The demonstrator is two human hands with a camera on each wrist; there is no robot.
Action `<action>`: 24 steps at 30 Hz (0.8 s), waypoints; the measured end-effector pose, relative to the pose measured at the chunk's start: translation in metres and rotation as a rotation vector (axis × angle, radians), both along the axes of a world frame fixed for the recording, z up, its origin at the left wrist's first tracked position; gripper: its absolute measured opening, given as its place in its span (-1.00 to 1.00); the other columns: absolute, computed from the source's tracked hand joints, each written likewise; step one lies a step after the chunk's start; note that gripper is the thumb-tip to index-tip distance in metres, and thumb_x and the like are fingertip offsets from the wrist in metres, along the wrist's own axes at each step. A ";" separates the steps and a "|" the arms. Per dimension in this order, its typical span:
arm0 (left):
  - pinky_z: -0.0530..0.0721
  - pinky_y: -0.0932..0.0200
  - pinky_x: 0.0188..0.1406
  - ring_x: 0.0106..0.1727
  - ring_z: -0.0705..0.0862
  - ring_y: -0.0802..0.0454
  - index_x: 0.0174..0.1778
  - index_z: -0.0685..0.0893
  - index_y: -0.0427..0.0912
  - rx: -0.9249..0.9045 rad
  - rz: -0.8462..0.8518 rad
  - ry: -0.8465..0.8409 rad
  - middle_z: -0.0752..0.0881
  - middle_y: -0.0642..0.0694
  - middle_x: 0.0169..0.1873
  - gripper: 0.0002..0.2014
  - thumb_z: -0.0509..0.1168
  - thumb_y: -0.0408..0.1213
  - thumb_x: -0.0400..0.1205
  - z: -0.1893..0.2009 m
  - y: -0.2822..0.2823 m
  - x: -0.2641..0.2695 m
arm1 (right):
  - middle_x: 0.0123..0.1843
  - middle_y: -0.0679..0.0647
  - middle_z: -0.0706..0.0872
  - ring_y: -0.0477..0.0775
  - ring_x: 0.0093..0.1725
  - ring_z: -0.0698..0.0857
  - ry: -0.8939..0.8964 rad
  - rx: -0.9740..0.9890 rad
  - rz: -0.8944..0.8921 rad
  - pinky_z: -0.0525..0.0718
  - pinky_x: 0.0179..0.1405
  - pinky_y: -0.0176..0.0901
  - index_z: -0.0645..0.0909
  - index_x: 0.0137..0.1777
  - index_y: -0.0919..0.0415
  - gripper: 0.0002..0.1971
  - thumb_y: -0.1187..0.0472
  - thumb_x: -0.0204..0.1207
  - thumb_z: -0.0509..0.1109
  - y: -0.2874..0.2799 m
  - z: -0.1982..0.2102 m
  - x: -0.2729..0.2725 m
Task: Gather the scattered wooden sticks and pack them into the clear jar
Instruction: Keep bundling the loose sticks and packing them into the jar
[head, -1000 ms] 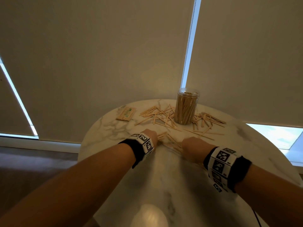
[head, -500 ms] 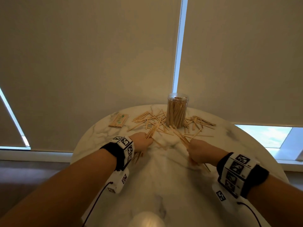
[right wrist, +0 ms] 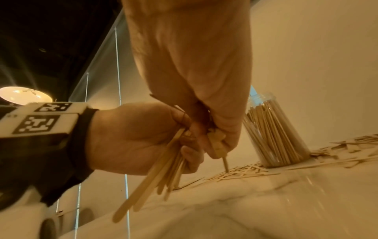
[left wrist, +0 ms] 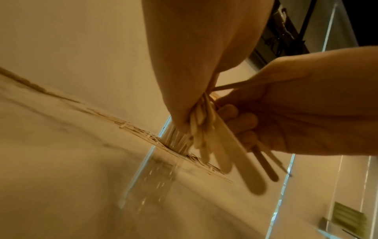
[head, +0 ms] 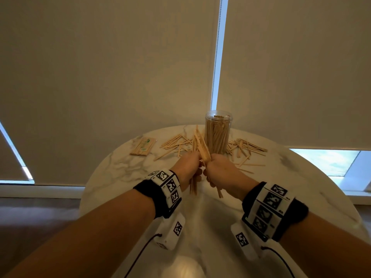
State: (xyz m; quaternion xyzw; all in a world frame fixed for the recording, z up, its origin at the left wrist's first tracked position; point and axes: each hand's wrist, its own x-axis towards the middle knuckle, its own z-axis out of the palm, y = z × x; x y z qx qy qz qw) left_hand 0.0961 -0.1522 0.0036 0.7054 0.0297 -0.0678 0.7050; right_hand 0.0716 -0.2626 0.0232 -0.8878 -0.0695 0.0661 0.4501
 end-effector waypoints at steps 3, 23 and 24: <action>0.46 0.09 -0.38 -0.37 0.48 0.00 -0.22 0.63 -0.12 -0.039 0.038 -0.067 0.56 -0.09 -0.37 -0.69 0.01 -0.21 0.67 0.000 -0.004 -0.002 | -0.31 0.11 0.60 0.03 -0.42 0.58 -0.029 -0.019 -0.004 0.66 -0.40 -0.02 0.58 0.16 0.46 -0.73 0.32 0.68 0.11 0.003 0.000 0.002; 0.67 -0.07 -0.22 -0.23 0.72 -0.05 -0.04 0.52 -0.16 -0.272 0.231 -0.152 0.61 -0.06 -0.37 -0.68 0.02 -0.02 0.83 0.014 0.014 -0.003 | -0.15 0.09 0.82 0.05 -0.16 0.82 -0.195 -0.463 0.171 0.82 -0.03 0.00 0.75 -0.01 0.22 -0.83 0.21 0.67 0.33 0.000 0.002 -0.020; 0.64 -0.03 -0.26 -0.30 0.70 -0.01 0.00 0.49 -0.15 -0.318 0.213 -0.163 0.56 -0.03 -0.40 -0.71 0.05 0.00 0.82 0.014 0.013 -0.005 | -0.18 0.08 0.83 0.04 -0.18 0.84 -0.190 -0.438 0.162 0.83 -0.03 0.00 0.75 -0.04 0.22 -0.84 0.22 0.66 0.34 0.001 0.002 -0.020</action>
